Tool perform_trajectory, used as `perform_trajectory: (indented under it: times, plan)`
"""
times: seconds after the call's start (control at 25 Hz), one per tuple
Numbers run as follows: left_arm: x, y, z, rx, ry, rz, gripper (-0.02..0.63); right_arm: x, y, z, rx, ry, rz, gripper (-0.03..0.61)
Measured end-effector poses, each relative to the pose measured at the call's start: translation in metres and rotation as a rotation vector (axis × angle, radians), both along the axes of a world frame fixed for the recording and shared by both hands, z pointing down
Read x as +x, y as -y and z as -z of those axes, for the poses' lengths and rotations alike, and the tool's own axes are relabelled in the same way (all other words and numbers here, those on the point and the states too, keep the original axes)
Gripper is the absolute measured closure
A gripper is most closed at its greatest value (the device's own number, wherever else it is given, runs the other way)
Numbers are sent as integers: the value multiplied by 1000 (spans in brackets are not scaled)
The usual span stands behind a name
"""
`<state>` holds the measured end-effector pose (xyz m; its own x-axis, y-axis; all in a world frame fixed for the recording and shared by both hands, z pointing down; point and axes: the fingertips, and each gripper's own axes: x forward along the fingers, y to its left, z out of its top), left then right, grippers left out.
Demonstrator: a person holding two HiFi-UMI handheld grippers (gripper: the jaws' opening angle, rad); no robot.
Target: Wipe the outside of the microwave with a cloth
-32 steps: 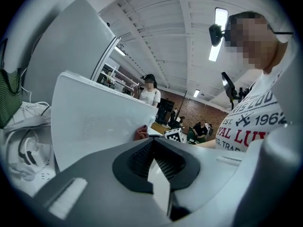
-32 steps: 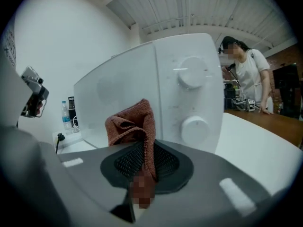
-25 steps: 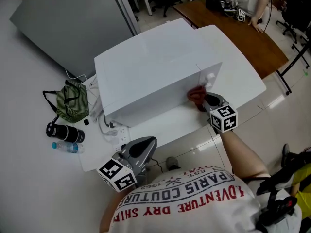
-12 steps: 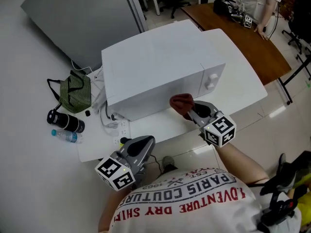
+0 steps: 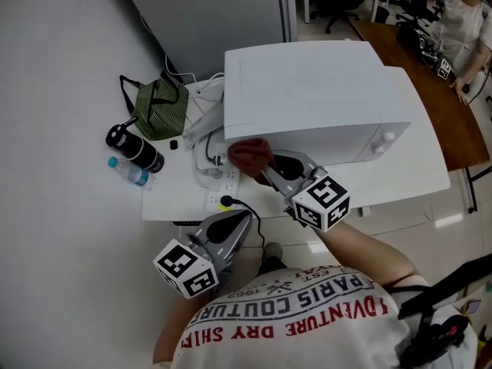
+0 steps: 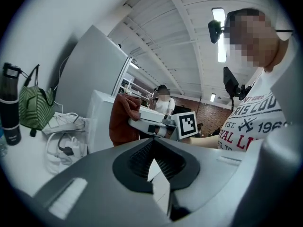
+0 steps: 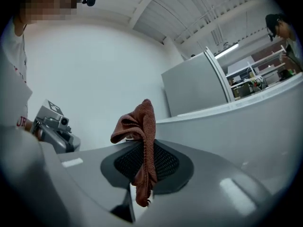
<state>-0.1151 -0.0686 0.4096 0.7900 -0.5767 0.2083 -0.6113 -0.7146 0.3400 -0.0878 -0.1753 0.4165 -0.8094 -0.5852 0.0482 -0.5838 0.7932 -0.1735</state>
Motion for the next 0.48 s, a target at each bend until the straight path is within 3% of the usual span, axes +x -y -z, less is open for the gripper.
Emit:
perform_trajectory:
  times: [0.28, 0.48]
  plan:
    - [-42, -6, -5, -13, -7, 103, 608, -45, 18, -9, -17, -40, 26, 534]
    - [-40, -1, -8, -23, -11, 96, 609, -33, 24, -16, -20, -49, -11, 534]
